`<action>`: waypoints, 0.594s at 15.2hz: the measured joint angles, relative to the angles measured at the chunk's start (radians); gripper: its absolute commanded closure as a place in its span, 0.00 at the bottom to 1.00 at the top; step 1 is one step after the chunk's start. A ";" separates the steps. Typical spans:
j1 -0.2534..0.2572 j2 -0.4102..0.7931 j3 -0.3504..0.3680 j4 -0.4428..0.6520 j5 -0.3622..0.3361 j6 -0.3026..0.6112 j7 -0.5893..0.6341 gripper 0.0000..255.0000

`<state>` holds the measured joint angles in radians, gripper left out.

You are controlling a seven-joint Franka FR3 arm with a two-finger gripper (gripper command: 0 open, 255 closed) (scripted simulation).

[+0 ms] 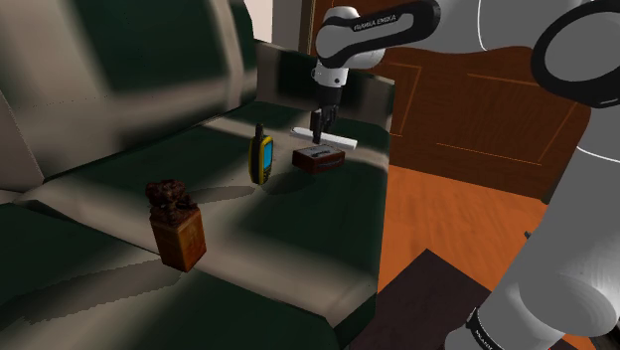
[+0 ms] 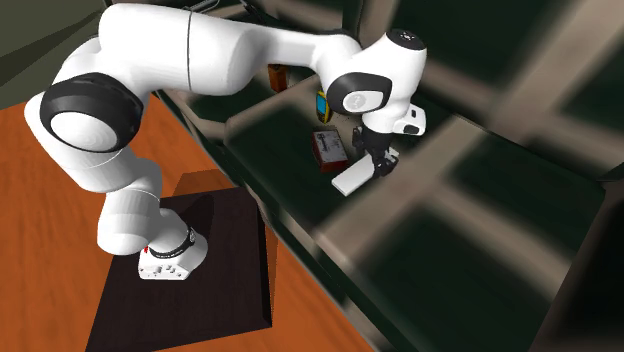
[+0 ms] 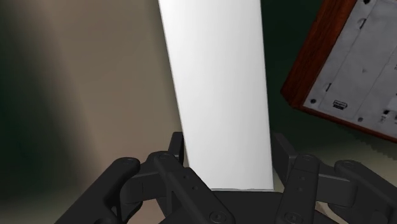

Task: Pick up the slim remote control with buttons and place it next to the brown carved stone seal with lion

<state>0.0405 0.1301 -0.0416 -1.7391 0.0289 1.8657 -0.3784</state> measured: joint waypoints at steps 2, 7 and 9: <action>0.001 -0.009 0.001 0.015 -0.001 -0.024 0.003 1.00; 0.002 -0.008 0.001 0.082 -0.001 -0.090 0.006 1.00; 0.001 -0.005 0.000 0.113 -0.001 -0.117 0.005 1.00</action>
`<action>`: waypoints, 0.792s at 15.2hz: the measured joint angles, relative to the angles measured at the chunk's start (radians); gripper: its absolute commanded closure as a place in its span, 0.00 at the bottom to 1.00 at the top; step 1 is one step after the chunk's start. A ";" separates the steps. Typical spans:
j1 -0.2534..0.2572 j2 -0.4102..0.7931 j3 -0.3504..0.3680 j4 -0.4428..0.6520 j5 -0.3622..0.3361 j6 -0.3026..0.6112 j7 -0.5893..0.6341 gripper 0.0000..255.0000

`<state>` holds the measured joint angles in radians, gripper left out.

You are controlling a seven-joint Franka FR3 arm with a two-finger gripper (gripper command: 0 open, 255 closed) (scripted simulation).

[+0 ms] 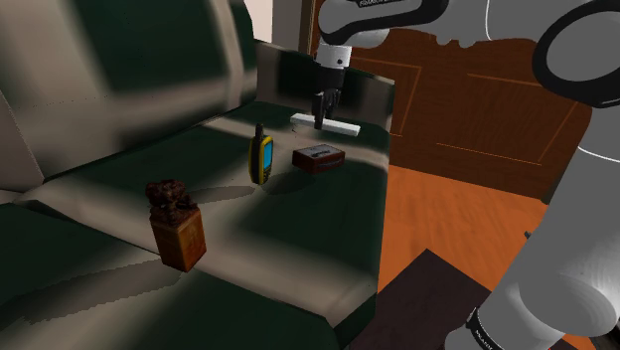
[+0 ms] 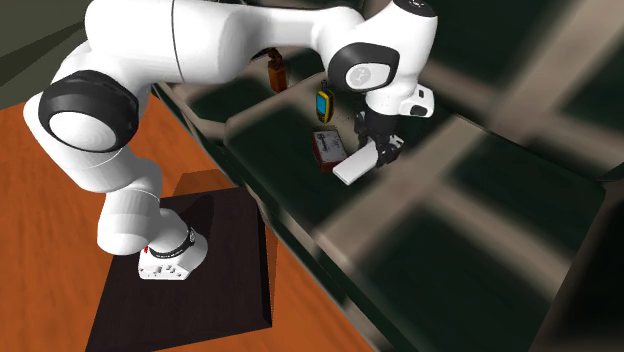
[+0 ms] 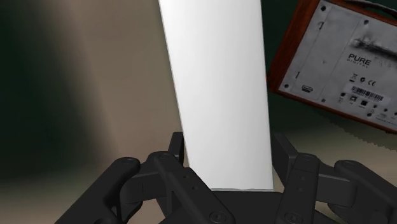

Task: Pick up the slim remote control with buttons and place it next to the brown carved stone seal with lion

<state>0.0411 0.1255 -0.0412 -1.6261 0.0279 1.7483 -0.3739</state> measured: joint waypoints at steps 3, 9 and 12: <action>-0.002 0.004 -0.001 0.046 0.000 -0.042 -0.002 1.00; -0.002 0.015 -0.001 0.140 0.000 -0.125 0.001 1.00; -0.002 0.028 -0.001 0.199 0.001 -0.171 0.002 1.00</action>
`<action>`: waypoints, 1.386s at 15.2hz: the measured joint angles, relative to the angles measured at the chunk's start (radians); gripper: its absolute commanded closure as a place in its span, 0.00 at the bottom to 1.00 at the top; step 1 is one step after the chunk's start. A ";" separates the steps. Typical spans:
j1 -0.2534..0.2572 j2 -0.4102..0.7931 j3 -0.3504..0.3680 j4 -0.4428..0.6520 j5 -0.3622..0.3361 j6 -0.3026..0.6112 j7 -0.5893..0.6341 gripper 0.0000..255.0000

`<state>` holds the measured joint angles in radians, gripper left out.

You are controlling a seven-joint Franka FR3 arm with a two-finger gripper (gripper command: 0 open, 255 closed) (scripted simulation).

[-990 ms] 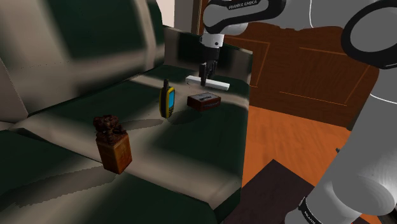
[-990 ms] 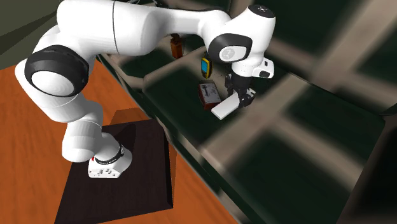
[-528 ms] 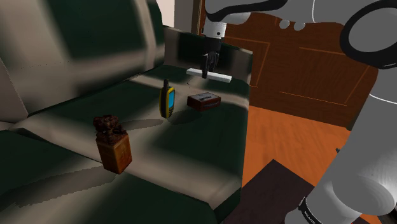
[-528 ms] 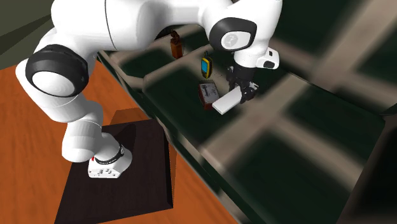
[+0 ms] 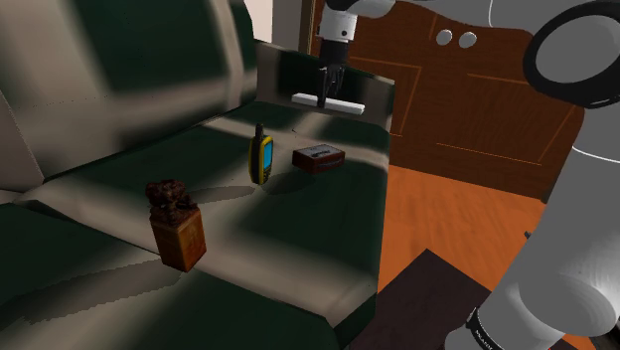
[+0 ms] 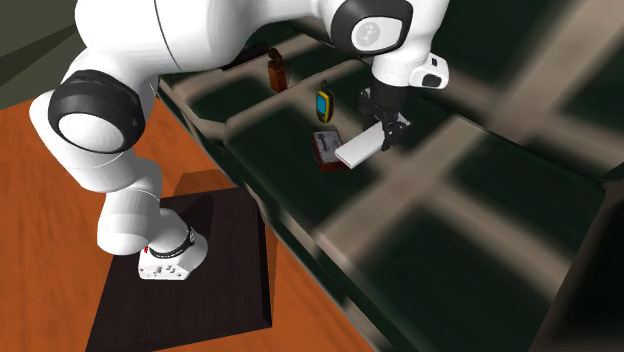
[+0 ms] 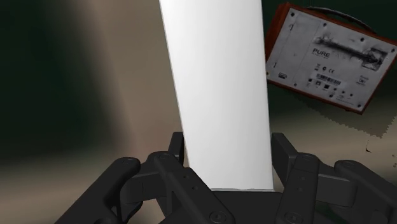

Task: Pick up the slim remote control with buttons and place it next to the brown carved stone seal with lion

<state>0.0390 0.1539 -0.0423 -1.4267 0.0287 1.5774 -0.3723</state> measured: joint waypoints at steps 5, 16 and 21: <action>-0.001 0.023 0.000 0.100 0.001 -0.077 0.001 1.00; 0.025 0.030 0.015 0.233 -0.001 -0.202 0.046 1.00; 0.086 -0.077 0.059 0.099 -0.007 -0.173 0.147 1.00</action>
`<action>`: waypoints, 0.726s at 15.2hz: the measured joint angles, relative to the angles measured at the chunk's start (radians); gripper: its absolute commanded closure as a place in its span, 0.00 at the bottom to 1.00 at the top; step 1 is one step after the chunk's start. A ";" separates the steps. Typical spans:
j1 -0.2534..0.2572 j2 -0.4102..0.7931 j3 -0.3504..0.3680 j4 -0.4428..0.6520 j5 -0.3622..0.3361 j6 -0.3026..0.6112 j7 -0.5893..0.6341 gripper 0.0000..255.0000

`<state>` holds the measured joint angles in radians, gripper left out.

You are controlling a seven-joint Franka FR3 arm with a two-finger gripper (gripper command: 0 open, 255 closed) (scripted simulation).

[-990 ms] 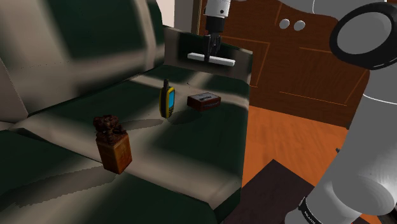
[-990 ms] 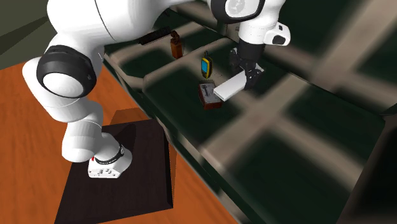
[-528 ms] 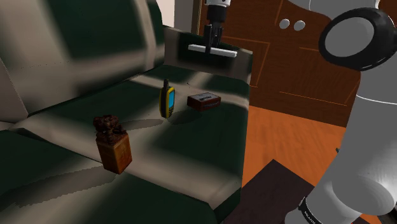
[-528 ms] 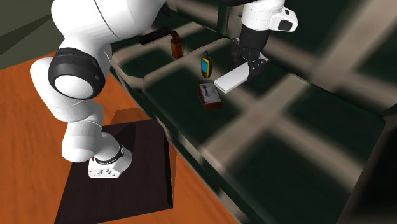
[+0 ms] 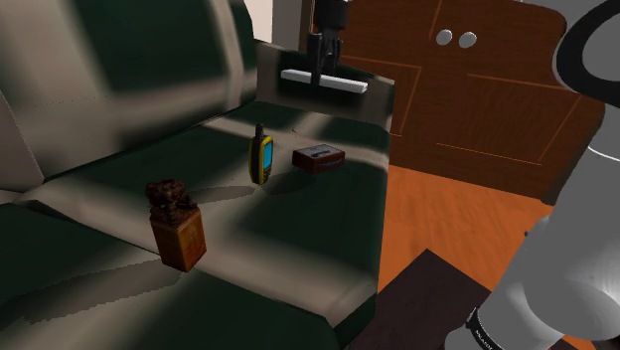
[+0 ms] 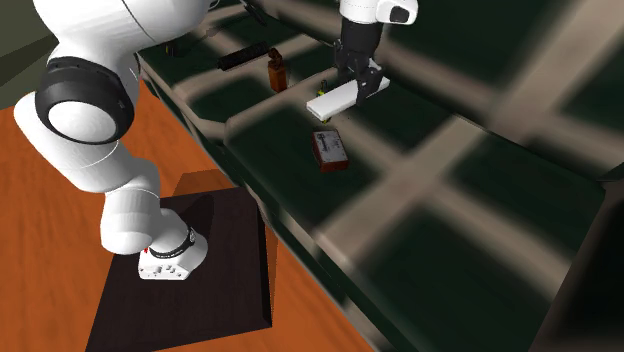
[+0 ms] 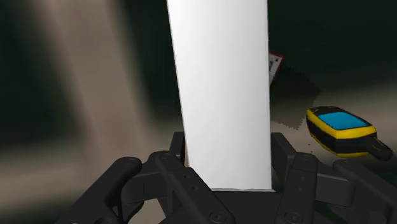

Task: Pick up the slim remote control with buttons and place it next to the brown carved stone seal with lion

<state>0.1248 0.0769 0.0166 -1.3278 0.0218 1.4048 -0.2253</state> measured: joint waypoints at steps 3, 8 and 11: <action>0.037 -0.059 0.032 -0.082 0.001 0.024 0.068 1.00; 0.091 -0.128 0.087 -0.174 0.006 0.050 0.177 1.00; 0.124 -0.166 0.125 -0.217 0.013 0.057 0.248 1.00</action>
<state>0.2487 -0.0889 0.1420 -1.5448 0.0345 1.4621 0.0230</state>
